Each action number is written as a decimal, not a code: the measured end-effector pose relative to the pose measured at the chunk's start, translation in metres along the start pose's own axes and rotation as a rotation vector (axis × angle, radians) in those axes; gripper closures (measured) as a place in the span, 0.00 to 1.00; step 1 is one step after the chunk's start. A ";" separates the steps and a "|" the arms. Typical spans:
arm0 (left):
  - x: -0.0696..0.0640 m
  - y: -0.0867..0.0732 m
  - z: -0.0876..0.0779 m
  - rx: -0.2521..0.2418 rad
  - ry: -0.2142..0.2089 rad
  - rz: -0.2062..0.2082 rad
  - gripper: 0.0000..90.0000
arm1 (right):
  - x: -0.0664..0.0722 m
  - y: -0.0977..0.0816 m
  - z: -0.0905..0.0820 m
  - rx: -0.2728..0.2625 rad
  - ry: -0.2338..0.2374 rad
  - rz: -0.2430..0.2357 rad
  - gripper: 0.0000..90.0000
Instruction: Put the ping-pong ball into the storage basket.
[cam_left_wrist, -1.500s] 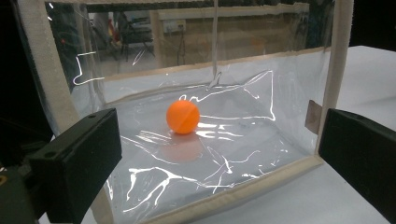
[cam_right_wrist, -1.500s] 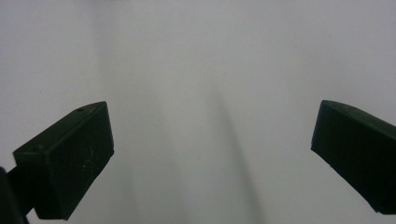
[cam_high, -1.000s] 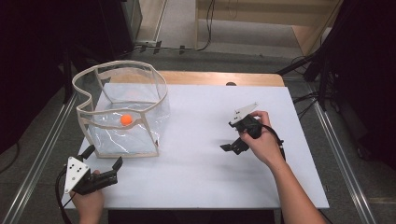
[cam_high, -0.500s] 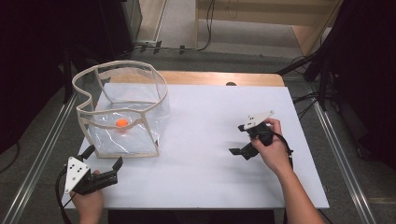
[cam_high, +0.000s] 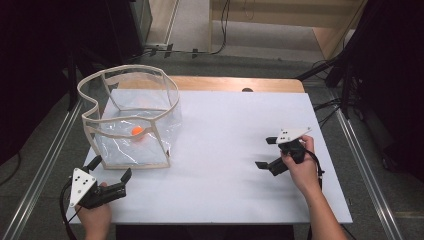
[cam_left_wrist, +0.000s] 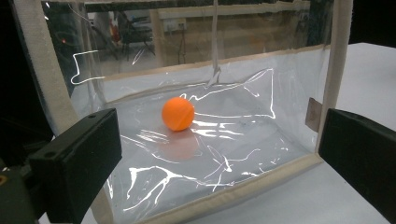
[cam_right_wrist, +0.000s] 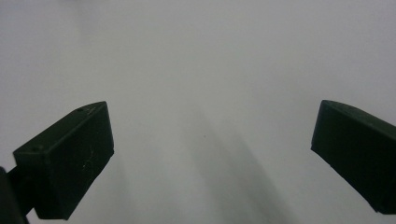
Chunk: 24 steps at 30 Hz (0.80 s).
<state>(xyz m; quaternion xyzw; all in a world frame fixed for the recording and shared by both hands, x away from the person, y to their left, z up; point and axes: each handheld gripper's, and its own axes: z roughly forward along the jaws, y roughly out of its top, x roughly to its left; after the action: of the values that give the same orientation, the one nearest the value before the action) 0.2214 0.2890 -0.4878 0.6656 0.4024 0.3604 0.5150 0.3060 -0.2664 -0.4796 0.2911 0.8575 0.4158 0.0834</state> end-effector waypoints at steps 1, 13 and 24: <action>0.000 0.000 0.000 0.000 0.000 0.000 0.00 | 0.000 -0.002 -0.001 -0.003 -0.001 0.007 0.00; 0.000 0.000 0.000 0.000 0.000 0.000 0.00 | -0.002 -0.030 -0.017 -0.067 -0.054 0.063 0.00; 0.000 0.000 0.000 -0.001 -0.001 0.000 0.00 | 0.001 -0.049 -0.029 -0.110 -0.074 0.099 0.00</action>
<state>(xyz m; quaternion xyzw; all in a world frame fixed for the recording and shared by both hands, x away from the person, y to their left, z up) 0.2213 0.2892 -0.4877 0.6654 0.4020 0.3601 0.5156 0.2728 -0.3087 -0.4980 0.3432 0.8144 0.4549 0.1101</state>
